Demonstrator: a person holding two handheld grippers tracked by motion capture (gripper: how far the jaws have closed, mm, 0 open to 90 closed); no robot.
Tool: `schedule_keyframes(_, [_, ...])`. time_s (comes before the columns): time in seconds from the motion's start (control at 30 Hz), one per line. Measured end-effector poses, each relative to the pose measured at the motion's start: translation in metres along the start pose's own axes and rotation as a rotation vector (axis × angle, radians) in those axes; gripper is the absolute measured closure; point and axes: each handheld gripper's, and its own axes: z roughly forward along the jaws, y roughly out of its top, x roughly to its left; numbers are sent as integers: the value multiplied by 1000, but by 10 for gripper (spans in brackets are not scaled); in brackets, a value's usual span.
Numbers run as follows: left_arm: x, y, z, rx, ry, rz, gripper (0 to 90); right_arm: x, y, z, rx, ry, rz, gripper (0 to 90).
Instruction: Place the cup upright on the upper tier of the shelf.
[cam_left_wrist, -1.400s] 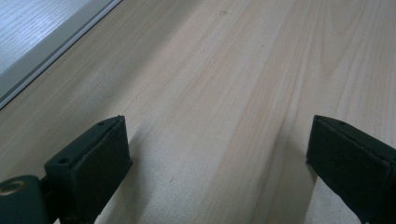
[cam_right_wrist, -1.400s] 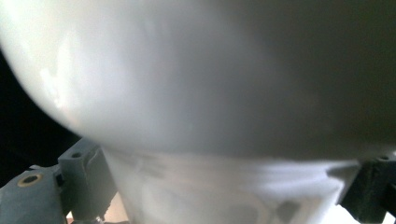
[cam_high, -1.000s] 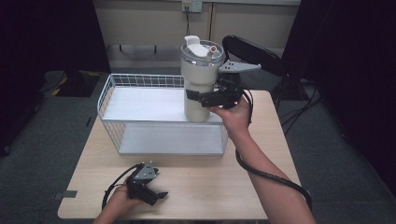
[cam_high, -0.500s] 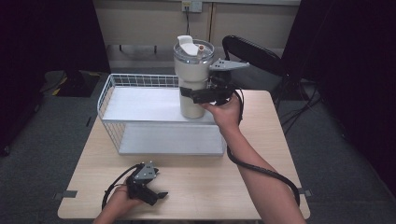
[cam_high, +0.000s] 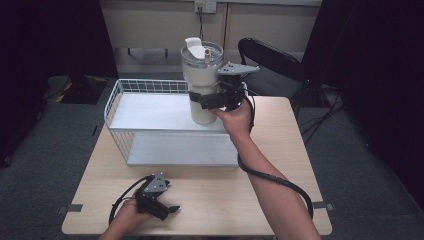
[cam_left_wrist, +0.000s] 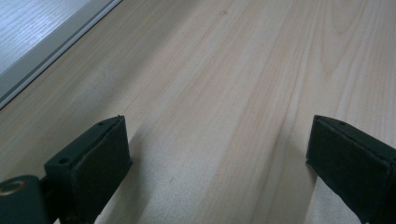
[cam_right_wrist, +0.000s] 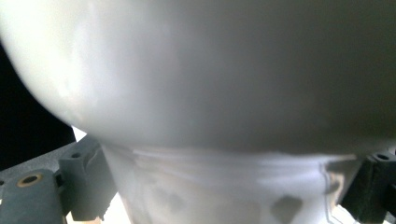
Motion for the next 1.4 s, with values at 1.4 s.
schedule_keyframes(1.4, [0, 0, 0, 0, 0, 0, 54, 0, -10, -4, -44, 8, -36, 88])
